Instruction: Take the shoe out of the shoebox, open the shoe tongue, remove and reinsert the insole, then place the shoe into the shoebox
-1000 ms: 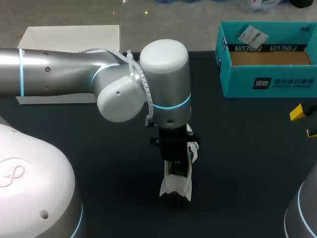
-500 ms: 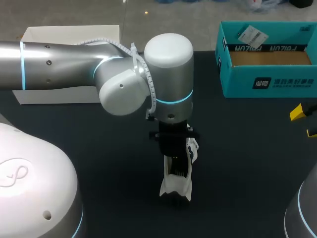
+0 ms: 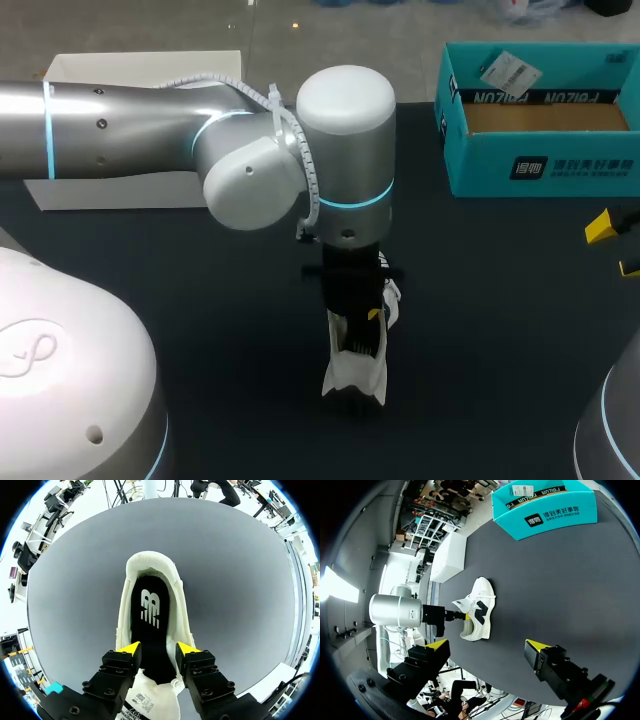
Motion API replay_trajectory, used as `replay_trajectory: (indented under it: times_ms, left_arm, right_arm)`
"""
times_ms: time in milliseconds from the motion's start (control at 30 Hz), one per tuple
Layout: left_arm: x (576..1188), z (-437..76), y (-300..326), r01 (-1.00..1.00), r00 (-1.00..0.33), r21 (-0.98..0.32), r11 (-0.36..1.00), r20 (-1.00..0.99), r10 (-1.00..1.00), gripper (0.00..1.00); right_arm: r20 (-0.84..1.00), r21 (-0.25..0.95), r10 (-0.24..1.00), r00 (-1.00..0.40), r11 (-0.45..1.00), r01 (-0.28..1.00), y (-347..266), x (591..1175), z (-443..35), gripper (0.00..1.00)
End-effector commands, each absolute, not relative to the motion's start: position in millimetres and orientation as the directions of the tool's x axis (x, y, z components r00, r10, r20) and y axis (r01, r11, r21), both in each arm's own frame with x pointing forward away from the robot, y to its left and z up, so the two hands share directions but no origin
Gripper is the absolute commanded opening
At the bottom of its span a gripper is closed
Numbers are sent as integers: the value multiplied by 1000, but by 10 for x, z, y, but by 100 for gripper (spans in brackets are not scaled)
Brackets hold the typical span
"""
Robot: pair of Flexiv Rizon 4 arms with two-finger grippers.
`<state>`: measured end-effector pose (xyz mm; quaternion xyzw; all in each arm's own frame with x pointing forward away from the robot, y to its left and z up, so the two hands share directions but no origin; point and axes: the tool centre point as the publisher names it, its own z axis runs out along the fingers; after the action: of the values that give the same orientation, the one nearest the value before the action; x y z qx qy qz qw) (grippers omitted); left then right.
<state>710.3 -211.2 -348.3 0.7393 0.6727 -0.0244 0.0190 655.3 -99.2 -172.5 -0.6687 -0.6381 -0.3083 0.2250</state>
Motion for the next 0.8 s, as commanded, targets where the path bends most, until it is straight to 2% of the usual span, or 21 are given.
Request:
replay_trajectory:
  times_ms: [33, 133, 300, 400, 800]
  left_arm:
    - [7100, -3484, -2125, 995, 95, -3, -95, -55, 994, 57]
    - [7101, -3485, -2126, 995, 96, -4, -96, -55, 994, 59]
    - [7107, -3469, -2124, 995, 97, 0, -97, -53, 994, 88]
    - [7107, -3448, -2116, 996, 95, 5, -95, -53, 994, 100]
    - [7142, -3305, -2085, 997, 74, 35, -73, -50, 996, 100]
  right_arm:
    - [699, 95, 715, -4, -87, 992, -990, 6536, -1732, 100]
    - [699, 95, 715, -4, -87, 992, -990, 6536, -1732, 100]
    - [699, 95, 715, -4, -87, 992, -990, 6536, -1732, 100]
    - [699, 95, 715, -4, -87, 992, -990, 6536, -1732, 100]
    - [699, 95, 715, -4, -87, 992, -990, 6536, -1732, 100]
